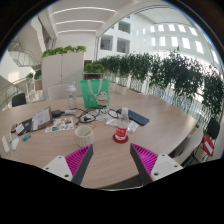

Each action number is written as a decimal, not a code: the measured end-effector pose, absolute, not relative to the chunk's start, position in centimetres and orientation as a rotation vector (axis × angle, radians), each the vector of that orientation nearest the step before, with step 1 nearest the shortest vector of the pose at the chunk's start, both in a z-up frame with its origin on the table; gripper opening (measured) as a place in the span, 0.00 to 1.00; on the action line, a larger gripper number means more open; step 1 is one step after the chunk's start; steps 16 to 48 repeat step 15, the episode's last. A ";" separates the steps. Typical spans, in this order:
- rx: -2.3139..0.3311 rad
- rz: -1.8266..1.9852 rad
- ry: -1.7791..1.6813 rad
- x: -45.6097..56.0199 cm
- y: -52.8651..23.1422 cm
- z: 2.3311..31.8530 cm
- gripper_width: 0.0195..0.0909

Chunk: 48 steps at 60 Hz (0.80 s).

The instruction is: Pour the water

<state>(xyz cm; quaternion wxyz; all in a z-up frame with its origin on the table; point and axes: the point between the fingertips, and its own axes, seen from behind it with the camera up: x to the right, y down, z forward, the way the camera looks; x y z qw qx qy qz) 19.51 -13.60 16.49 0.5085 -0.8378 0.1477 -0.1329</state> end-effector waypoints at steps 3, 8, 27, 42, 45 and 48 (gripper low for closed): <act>-2.013 -0.324 0.358 18.3 -15.0 17.6 0.91; -2.001 -0.324 0.408 17.1 -17.7 19.0 0.91; -1.978 -0.306 0.470 15.3 -20.9 21.4 0.91; -1.978 -0.306 0.470 15.3 -20.9 21.4 0.91; -1.978 -0.306 0.470 15.3 -20.9 21.4 0.91; -1.978 -0.306 0.470 15.3 -20.9 21.4 0.91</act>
